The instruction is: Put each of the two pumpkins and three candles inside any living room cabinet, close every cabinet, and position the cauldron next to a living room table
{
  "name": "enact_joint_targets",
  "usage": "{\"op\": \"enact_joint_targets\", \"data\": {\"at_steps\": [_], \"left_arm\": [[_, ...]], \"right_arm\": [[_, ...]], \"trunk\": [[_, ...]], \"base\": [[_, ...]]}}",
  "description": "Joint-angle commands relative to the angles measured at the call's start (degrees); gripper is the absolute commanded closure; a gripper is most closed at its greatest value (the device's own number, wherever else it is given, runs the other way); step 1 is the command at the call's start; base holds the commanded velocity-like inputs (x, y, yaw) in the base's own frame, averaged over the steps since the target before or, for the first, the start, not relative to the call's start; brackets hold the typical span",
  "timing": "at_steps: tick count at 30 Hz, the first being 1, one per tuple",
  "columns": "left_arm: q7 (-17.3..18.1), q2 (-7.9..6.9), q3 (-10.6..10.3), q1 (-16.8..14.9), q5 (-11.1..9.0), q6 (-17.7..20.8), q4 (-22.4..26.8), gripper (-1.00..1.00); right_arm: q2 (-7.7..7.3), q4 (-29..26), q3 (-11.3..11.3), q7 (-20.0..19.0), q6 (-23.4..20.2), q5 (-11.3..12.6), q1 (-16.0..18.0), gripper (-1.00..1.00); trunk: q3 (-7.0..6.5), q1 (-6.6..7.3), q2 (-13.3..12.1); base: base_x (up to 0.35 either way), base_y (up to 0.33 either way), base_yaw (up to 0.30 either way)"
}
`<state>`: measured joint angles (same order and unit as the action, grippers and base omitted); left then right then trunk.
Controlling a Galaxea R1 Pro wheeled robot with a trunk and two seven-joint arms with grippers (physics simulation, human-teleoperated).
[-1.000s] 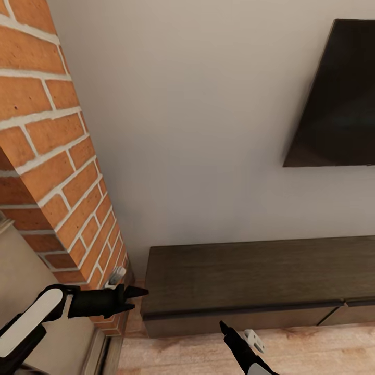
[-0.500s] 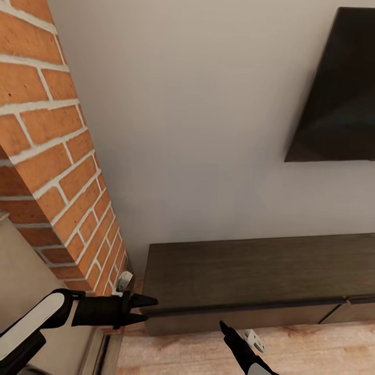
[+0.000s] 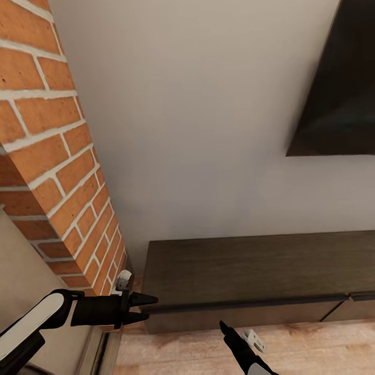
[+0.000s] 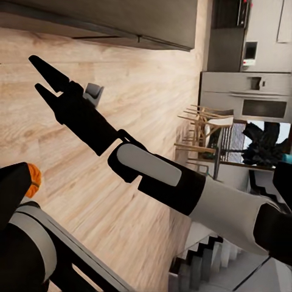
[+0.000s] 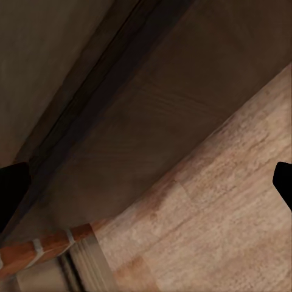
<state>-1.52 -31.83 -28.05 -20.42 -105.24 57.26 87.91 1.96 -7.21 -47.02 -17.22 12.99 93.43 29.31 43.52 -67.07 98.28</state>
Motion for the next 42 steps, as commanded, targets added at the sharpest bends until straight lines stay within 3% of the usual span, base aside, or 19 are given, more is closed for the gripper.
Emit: {"op": "enact_joint_targets", "data": {"at_steps": [1,7,11,13,17,18,31,36,42], "left_arm": [[-0.16,-0.05,-0.08,-0.06,-0.29,0.05,0.00,-1.00],[-0.15,-0.07,-0.08,-0.06,-0.23,0.05,-0.01,-1.00],[-0.15,-0.07,-0.07,-0.06,-0.23,0.05,-0.02,-1.00],[-0.15,-0.07,-0.07,-0.06,-0.23,0.05,-0.02,-1.00],[-0.15,-0.04,-0.14,-0.06,-0.23,0.05,-0.02,-1.00],[-0.15,-0.02,-0.15,-0.06,-0.23,0.05,-0.02,-1.00],[-0.15,-0.01,-0.16,-0.06,-0.23,0.05,-0.02,-1.00],[-0.15,0.01,-0.16,-0.06,-0.23,0.05,-0.02,-1.00],[-0.15,0.02,-0.16,-0.06,-0.23,0.05,0.05,-1.00]], "right_arm": [[0.02,0.09,-0.44,-0.27,0.19,0.58,0.05,-1.00],[-0.02,0.14,-0.44,-0.59,0.35,0.64,0.05,-1.00],[-0.03,1.35,-0.40,-3.47,0.44,0.81,0.05,-1.00],[-0.03,3.02,0.10,-6.64,0.39,1.70,0.05,-1.00],[-0.03,8.42,2.41,-18.43,-0.12,7.30,0.05,-1.00],[-0.01,8.93,2.55,-19.66,-0.05,7.70,0.05,-1.00],[-0.01,9.76,2.95,-21.97,0.30,8.69,0.05,-1.00],[-0.03,9.76,4.27,-23.90,-0.09,10.79,0.05,-1.00],[-0.13,9.86,4.85,-31.56,-0.57,12.27,0.05,-1.00]], "trunk": [[0.23,-0.22,0.44],[1.31,-1.54,2.85],[2.03,-2.42,4.45],[2.39,-2.86,5.25],[3.11,-3.74,6.86],[3.29,-3.95,7.26],[5.62,-6.81,12.47],[6.52,-7.91,14.48],[7.23,-8.79,16.08]], "base": [[0.000,0.000,0.000],[0.000,0.000,0.000],[0.000,0.000,0.000],[0.000,0.000,0.000],[0.000,0.000,0.000],[0.000,0.000,0.000],[0.000,0.000,0.000],[0.000,0.000,0.000],[0.000,0.000,0.000]]}}
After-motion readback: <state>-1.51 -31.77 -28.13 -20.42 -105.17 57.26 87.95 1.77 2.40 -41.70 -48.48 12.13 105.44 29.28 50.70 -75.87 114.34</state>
